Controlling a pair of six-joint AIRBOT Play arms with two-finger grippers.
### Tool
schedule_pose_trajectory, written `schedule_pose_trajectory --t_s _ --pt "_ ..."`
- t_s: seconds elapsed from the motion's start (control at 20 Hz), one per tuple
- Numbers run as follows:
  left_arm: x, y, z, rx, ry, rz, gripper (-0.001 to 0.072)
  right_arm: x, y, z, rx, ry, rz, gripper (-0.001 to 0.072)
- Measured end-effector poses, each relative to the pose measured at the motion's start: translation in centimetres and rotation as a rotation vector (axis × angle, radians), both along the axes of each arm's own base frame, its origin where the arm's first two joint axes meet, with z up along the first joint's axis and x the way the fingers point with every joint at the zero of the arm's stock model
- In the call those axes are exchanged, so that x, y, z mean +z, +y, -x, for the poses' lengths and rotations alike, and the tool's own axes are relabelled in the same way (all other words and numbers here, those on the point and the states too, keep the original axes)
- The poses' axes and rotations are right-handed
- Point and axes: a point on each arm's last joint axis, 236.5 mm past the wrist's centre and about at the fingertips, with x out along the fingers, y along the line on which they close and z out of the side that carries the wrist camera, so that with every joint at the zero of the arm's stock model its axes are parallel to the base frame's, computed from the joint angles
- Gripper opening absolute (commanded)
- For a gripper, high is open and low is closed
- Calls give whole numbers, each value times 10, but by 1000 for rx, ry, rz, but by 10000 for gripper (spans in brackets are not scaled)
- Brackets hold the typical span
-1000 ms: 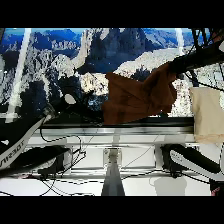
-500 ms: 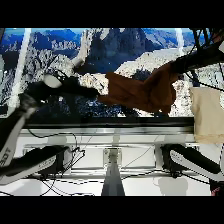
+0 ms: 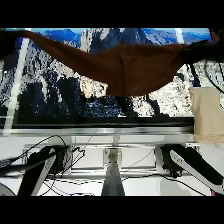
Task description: Fold the clothes and pants, and hang the long-sleeved shirts on hangers.
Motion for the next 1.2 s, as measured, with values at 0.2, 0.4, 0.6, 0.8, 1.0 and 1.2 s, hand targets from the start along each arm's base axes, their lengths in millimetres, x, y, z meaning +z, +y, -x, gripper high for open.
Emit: schedule_pose_trajectory --t_s 0.2,0.4,0.6,0.8,1.0,1.2 --pt "66 37 51 193 -224 -116 14 90 11 25 17 -266 -76 17" --pt "107 56 96 353 -369 -222 14 169 10 73 22 -495 -98 17" --pt "130 57 131 444 -457 -297 14 219 13 127 41 -652 -125 17" --pt "85 48 113 360 -289 -293 13 208 15 135 48 -594 -130 16" --pt "-39 52 62 204 89 -198 13 106 20 84 50 -198 -113 17" --pt "-166 43 25 36 419 -115 13 -42 23 28 34 258 -101 17"
